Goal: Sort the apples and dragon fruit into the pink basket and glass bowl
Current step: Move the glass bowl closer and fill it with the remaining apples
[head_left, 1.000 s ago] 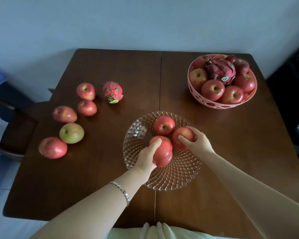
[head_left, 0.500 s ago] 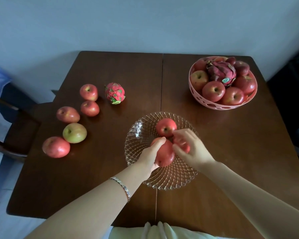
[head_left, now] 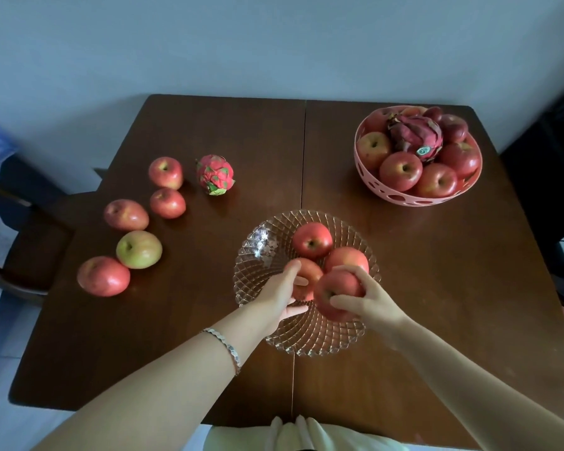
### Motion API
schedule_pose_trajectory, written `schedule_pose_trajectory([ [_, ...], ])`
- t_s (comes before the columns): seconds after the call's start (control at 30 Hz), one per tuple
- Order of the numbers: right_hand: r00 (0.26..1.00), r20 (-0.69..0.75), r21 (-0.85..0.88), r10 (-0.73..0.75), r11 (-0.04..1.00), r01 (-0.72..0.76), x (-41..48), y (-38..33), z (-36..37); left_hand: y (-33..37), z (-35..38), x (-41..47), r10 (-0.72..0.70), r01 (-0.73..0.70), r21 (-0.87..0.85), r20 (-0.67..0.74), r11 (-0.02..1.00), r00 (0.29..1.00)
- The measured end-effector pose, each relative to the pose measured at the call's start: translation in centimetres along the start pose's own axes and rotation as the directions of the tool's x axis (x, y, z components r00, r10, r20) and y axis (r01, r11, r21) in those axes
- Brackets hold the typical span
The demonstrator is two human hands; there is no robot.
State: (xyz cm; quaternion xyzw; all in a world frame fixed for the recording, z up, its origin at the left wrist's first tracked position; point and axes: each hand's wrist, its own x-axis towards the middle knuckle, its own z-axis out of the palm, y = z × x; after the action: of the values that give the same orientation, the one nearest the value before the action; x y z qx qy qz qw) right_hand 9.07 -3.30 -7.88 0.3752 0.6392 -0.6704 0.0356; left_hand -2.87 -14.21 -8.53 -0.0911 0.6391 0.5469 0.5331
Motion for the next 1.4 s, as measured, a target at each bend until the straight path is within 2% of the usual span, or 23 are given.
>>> schedule_pose_trajectory([
  [0.03, 0.999, -0.010, 0.039, 0.034, 0.999, -0.033, 0.0, 0.3, -0.1, 0.1, 0.0, -0.1, -0.010, 0.010, 0.004, -0.027, 1.000, 1.000],
  [0.1, 0.994, -0.054, 0.011, 0.093, 0.996, -0.093, -0.3, 1.0, -0.2, 0.1, 0.0, -0.3, -0.028, 0.031, 0.038, -0.072, 0.999, 0.997],
  [0.23, 0.988, -0.147, -0.301, 0.047, 0.949, -0.090, -0.3, 1.7, 0.1, 0.0, 0.0, -0.1, -0.024, 0.035, 0.131, -0.087, 0.991, 0.996],
  [0.33, 0.988, -0.154, -0.461, 0.009, 0.884, -0.080, 0.2, 2.0, 0.7, -0.2, 0.3, 0.0, -0.016, 0.025, 0.105, -0.083, 0.994, 0.996],
  [0.53, 0.954, -0.298, -0.432, 0.007, 0.891, -0.142, 0.0, 1.8, 1.7, -0.4, 0.1, 0.1, -0.024, 0.030, 0.075, -0.075, 0.997, 0.997],
  [0.67, 0.932, -0.328, -0.640, -0.153, 0.761, -0.101, -0.6, 2.2, 2.0, -0.6, -0.3, 0.2, -0.039, 0.048, 0.108, -0.089, 0.993, 0.995],
  [0.73, 0.932, -0.315, -0.676, -0.180, 0.732, -0.087, -1.0, 2.5, 2.1, -0.9, -0.5, 0.4, -0.018, 0.032, 0.158, -0.094, 0.987, 0.995],
  [0.83, 0.957, -0.232, -0.796, -0.174, 0.600, -0.084, -1.2, 2.9, 1.9, -1.6, -0.6, 0.5, 0.009, 0.012, 0.241, -0.085, 0.970, 0.996],
  [0.9, 0.956, -0.199, -0.828, -0.214, 0.558, -0.047, -1.0, 3.1, 1.9, -2.1, -0.6, 0.5, 0.010, 0.007, 0.233, -0.069, 0.973, 0.998],
  [1.03, 0.936, -0.164, -0.808, -0.310, 0.586, 0.052, -0.8, 4.1, 1.8, -2.2, -0.4, 0.2, 0.007, 0.000, 0.148, -0.047, 0.989, 0.999],
  [1.2, 0.955, -0.156, -0.796, -0.254, 0.604, 0.031, -0.9, 3.8, 2.1, -1.8, -0.4, 0.1, -0.003, 0.010, 0.129, -0.058, 0.992, 0.998],
  [1.27, 0.954, -0.188, -0.758, -0.232, 0.653, 0.009, -1.0, 3.7, 2.0, -2.0, -0.3, 0.2, -0.005, 0.013, 0.124, -0.067, 0.992, 0.998],
  [1.33, 0.955, -0.209, -0.709, -0.212, 0.705, 0.002, -1.2, 3.7, 1.8, -2.2, -0.1, 0.4, 0.014, 0.001, 0.147, -0.100, 0.989, 0.995],
  [1.4, 0.962, -0.201, -0.700, -0.185, 0.714, -0.009, -1.3, 3.6, 1.6, -2.3, 0.1, 0.6, 0.057, -0.022, 0.197, -0.173, 0.980, 0.983],
])
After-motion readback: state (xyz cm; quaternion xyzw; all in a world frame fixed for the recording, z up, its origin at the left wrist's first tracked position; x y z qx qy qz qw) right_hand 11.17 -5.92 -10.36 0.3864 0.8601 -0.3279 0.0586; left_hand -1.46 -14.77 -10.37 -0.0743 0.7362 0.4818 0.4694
